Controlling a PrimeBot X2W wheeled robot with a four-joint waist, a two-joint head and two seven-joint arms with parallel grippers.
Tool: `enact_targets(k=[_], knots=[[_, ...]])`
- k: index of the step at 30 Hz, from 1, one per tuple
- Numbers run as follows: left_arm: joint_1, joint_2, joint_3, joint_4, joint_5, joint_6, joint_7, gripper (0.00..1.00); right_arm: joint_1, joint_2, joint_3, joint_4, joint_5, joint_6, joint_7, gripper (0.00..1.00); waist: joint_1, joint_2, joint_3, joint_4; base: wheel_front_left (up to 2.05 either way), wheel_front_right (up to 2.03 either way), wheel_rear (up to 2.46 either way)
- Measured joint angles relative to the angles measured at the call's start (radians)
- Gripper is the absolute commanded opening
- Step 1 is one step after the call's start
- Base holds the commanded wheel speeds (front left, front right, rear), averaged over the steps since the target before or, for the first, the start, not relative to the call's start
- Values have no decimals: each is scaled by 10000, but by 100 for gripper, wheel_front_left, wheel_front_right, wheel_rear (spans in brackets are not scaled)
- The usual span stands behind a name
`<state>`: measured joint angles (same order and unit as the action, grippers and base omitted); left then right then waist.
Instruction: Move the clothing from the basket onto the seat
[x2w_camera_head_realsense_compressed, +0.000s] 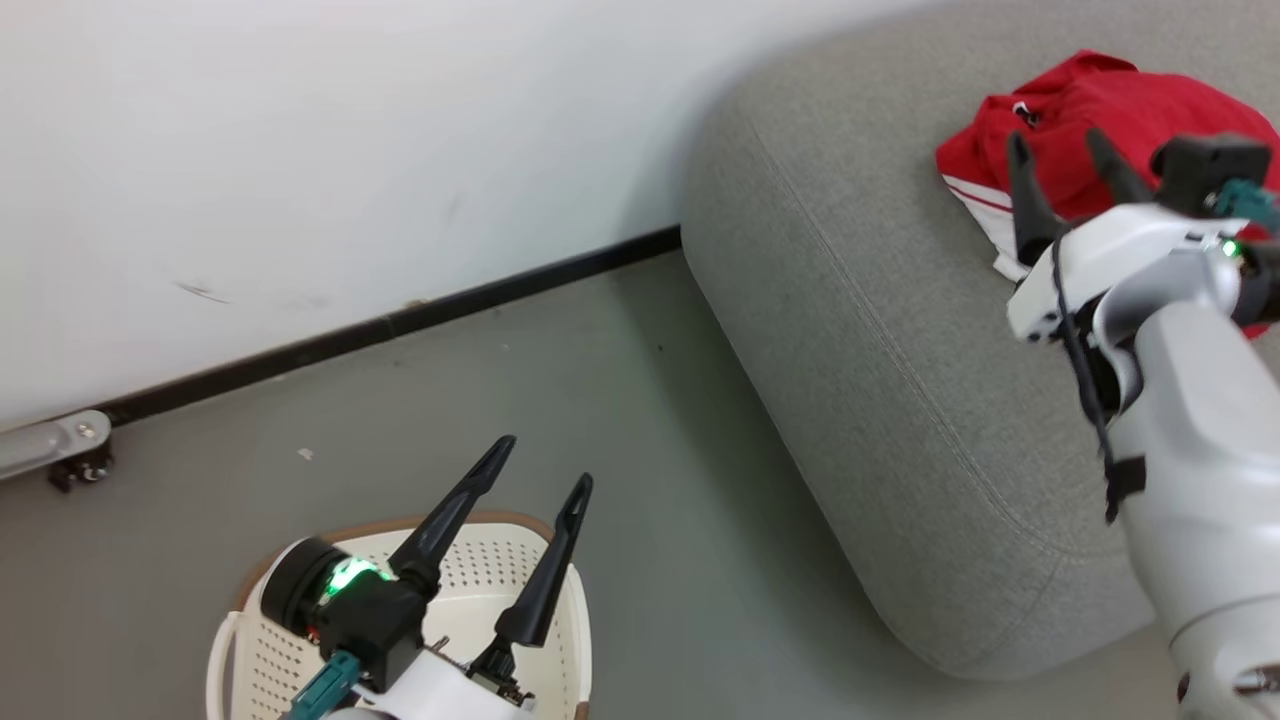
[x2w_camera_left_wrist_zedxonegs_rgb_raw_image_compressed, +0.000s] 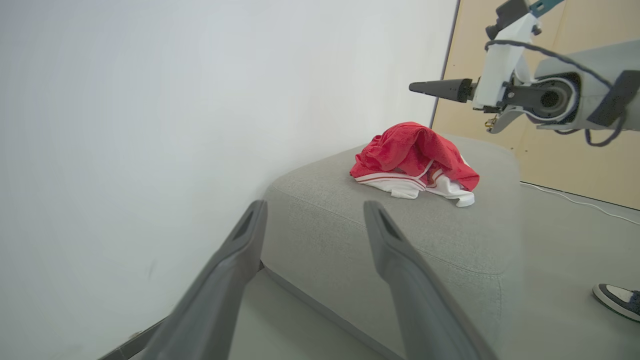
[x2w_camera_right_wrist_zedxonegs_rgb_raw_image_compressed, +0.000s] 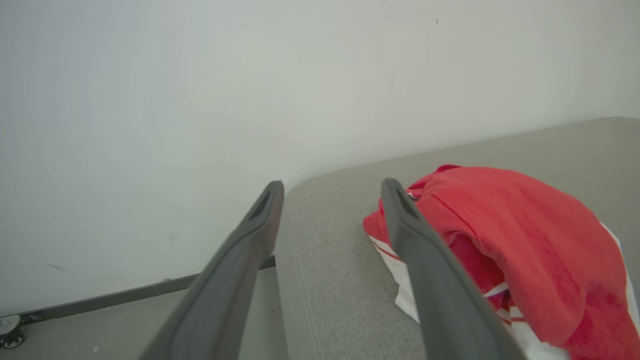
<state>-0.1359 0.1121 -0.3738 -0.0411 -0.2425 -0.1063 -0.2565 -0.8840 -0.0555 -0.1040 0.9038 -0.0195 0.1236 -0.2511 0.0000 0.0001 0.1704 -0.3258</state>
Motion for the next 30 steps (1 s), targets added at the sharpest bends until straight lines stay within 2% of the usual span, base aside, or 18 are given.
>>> enact_targets(k=[5,11,30], knots=[[420,-222,466,81,-219,82,0,100,1020,-27,1273,-953,1197,0,0,100,0,-1,-384,250,0,0,0],[732,-439,895,165,-291,182,0,100,2222,-25,2197,-2414,2102,0,-2,100,0,0,-803,551,0,0,0],[1467,-512,2454,696,-86,686,0,100,5297,-111,2832,-5325,2470,0,-10,100,0,0,-1666,1706,0,0,0]])
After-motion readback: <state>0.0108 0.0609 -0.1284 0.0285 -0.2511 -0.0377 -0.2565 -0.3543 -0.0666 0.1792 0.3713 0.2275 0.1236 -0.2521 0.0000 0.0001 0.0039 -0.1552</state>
